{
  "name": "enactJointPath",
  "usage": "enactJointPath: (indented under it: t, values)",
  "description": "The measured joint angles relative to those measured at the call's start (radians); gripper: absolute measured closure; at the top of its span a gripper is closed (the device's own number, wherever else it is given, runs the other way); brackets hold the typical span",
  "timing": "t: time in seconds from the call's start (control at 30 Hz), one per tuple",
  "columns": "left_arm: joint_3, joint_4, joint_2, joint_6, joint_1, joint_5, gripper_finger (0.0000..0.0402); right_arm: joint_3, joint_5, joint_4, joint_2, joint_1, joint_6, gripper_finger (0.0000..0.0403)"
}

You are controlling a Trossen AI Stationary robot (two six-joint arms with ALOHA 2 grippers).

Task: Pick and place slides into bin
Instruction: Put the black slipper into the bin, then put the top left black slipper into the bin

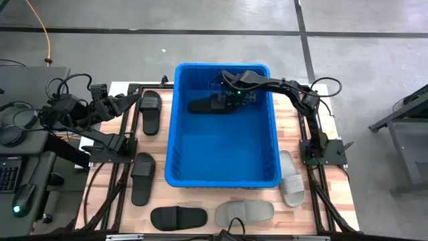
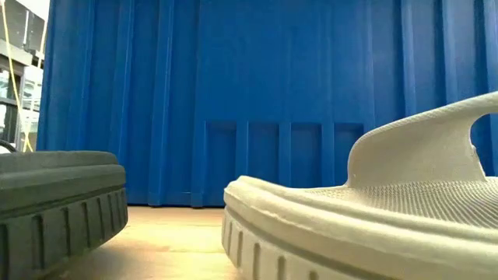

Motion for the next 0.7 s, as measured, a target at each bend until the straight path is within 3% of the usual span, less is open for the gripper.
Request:
enactJointPath:
  t: [0.3,0.53,0.7]
  values:
    - [0.000,0.000,0.000,0.000,0.000,0.000,0.0240,0.001,0.026,-0.070,-0.004,0.001,0.024,0.0193]
    - [0.000,-0.001,0.000,0.020,0.000,0.000,0.0240,0.096,0.025,-0.065,-0.059,0.030,-0.079,0.0183]
    - [0.000,-0.025,0.000,0.085,0.000,0.000,0.0240,0.246,0.036,-0.060,-0.097,0.067,-0.262,0.0183]
